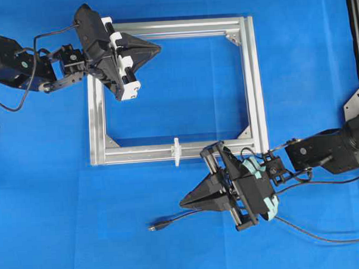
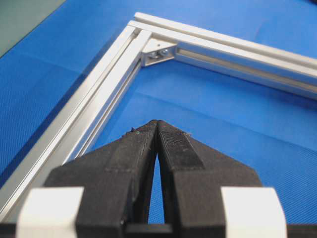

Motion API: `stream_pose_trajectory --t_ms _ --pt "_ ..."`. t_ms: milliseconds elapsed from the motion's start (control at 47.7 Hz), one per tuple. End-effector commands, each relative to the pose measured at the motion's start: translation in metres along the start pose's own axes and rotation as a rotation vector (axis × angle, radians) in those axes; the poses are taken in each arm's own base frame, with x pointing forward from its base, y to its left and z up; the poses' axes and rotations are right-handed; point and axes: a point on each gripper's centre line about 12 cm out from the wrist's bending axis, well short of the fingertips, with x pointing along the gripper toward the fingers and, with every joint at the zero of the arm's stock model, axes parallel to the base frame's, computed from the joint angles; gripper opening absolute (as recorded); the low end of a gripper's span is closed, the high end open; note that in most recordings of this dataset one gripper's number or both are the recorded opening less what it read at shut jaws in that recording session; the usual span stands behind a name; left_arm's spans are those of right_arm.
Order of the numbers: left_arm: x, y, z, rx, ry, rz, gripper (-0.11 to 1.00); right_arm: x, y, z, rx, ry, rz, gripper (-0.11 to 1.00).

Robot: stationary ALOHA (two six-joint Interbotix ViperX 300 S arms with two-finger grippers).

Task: Insert the wire through the string loop located in the center.
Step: 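Lower the open right gripper onto the black USB cable near its plug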

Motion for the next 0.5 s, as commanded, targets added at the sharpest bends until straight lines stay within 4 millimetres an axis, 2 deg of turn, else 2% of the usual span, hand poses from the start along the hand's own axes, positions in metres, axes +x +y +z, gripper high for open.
stream_pose_trajectory --t_ms 0,105,482 --pt "-0.0028 -0.0063 0.0209 0.016 -0.041 -0.026 0.0 -0.0015 0.0101 0.0253 -0.026 -0.069 0.027 0.0" --pt "-0.003 -0.0057 0.0192 0.02 -0.029 -0.025 0.0 -0.0011 0.013 0.0269 -0.023 -0.04 0.035 -0.05" --pt "-0.0031 -0.0058 0.0195 0.02 -0.029 -0.025 0.0 -0.0008 0.0131 0.0217 0.049 0.018 0.032 -0.05"
